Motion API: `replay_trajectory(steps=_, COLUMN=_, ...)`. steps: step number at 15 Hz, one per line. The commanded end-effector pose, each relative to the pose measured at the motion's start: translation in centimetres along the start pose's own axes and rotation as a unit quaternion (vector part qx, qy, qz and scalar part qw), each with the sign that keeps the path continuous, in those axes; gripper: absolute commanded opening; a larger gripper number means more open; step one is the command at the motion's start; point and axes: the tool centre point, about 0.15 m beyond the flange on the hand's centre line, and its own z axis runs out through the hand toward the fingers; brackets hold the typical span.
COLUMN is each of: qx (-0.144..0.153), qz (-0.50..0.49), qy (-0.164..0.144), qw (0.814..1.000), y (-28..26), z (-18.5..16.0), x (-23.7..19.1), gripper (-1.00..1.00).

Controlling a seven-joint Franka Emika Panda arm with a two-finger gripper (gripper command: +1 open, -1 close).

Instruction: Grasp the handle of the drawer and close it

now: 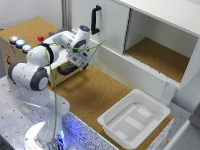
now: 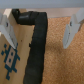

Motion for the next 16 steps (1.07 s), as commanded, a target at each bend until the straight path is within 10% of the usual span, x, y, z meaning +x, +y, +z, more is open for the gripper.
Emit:
replay_trajectory(steps=1, qx=0.020, qz=0.030, qy=0.031, qw=0.999, y=-0.5, z=2.4, x=-0.5, gripper=1.00)
replay_trajectory(steps=9, qx=0.038, qz=0.053, qy=0.026, qw=0.998, y=-0.1, z=3.3, x=-0.3, gripper=1.00)
replay_trajectory(steps=10, qx=0.040, qz=0.058, qy=0.025, qw=0.997, y=0.0, z=3.5, x=-0.2, gripper=-1.00)
replay_trajectory(steps=16, qx=0.040, qz=0.059, qy=0.010, qw=0.997, y=-0.4, z=5.0, x=0.0, gripper=-1.00)
